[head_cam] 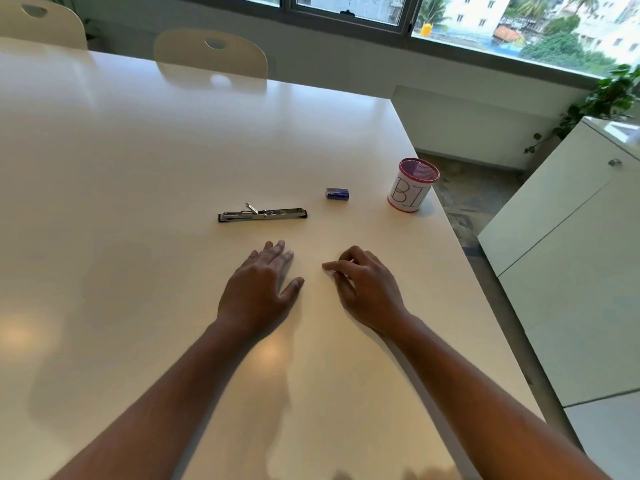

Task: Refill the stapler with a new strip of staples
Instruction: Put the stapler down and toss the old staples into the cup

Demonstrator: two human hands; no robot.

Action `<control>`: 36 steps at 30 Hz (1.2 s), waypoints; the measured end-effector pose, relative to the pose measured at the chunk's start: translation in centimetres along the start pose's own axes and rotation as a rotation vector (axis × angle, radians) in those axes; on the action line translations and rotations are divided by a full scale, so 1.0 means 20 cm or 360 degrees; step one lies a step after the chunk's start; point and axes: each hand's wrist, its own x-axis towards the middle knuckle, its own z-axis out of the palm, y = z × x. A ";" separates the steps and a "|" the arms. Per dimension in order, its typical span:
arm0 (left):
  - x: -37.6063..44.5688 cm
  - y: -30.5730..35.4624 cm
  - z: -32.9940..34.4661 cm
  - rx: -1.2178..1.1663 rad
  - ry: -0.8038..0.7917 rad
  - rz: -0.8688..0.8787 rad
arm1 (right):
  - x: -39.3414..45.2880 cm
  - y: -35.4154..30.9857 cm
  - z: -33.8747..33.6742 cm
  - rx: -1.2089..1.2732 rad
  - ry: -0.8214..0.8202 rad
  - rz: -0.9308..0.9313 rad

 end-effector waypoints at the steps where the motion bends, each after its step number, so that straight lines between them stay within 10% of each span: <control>1: 0.00 -0.01 0.00 -0.0007 0.0002 0.0004 | -0.01 0.01 0.00 0.0023 0.0006 0.0003; 36: 0.05 -0.06 0.02 -0.0153 0.0016 0.0041 | -0.14 -0.07 0.03 -0.0068 0.0313 0.0101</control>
